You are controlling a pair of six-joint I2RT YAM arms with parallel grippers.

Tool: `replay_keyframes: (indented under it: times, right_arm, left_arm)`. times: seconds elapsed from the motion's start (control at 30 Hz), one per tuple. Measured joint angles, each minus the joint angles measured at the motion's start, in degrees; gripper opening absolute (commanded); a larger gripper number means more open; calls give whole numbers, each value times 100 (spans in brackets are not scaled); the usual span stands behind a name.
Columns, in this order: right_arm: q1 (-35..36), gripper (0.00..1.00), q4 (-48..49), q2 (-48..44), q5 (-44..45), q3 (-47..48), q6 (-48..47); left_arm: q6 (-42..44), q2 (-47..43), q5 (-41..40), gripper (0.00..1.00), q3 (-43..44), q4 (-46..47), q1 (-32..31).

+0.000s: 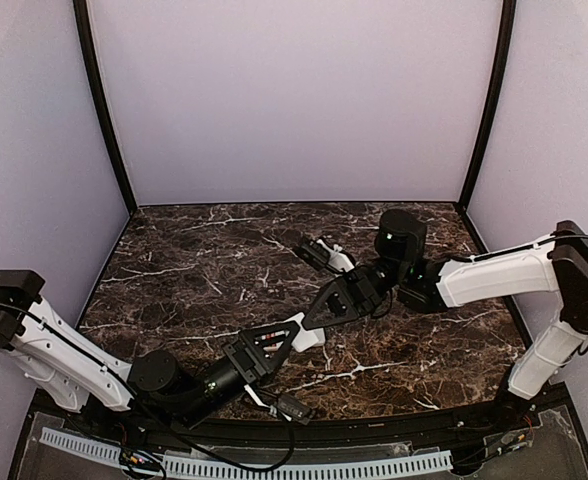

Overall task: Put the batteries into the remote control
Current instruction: Pass from the left arm to the right, then pass from the right arm to the left

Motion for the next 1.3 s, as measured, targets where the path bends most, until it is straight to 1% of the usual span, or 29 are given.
replay_keyframes:
  times: [0.03, 0.1, 0.23, 0.33, 0.43, 0.53, 0.63, 0.7, 0.73, 0.77, 0.83, 0.9, 0.93, 1.07, 1.17, 1.2, 1.3]
  right_arm:
    - [7, 0, 59, 9, -2, 0, 57]
    - [11, 0, 155, 17, -7, 0, 138]
    - [-9, 0, 258, 17, -7, 0, 227]
    - [-125, 0, 155, -20, 37, 0, 177]
    - [-444, 0, -402, -260, 319, 0, -203]
    - [-813, 0, -881, -627, 769, -2, -570]
    - [-1043, 0, -997, -852, 1123, -48, -743]
    - [-1110, 0, -999, -894, 1320, -120, -826]
    - [-1121, 0, -1001, -883, 1405, -155, -850]
    - [-1128, 0, -1010, -861, 1484, -197, -870]
    - [-1130, 0, -999, -793, 1582, -269, -883]
    - [-1130, 0, -942, -680, 1663, -334, -876]
    - [-1130, 0, -896, -612, 1703, -361, -857]
    - [-1130, 0, -420, -238, 1766, -461, -664]
    - [-1110, 0, 68, 120, 1779, -549, -393]
    - [-1097, 0, 262, 278, 1777, -581, -297]
    - [-1040, 0, 693, 623, 1770, -658, -44]
  left_arm:
    - [-22, 0, -9, 96, -17, 9, 9]
    - [-24, 0, -20, 98, -44, 13, 11]
    - [-28, 0, -33, 99, -151, 31, 11]
    - [-55, -2, -96, 99, -236, 31, 11]
    - [-385, -85, -317, 99, -238, 2, 11]
    - [-1266, -667, -638, 99, -170, -470, 31]
    - [-2616, -1578, -758, 99, 201, -1685, 216]
    - [-3864, -2225, -640, 98, 623, -2837, 597]
    - [-4546, -2518, -509, 98, 824, -3392, 885]
    - [-5263, -2813, -267, 98, 1014, -4000, 1246]
    - [-6430, -3233, 205, 98, 1224, -4881, 1888]
    - [-7298, -3471, 581, 98, 1287, -5515, 2345]
    - [-7672, -3534, 778, 98, 1298, -5829, 2470]
    - [-8638, -3289, 1585, 98, 1399, -6900, 2664]
    - [-9182, -2898, 2586, 98, 1451, -7652, 2951]
    - [-9228, -2870, 2675, 98, 1451, -7715, 3051]
    - [-9447, -2581, 3351, 98, 1587, -8146, 3410]
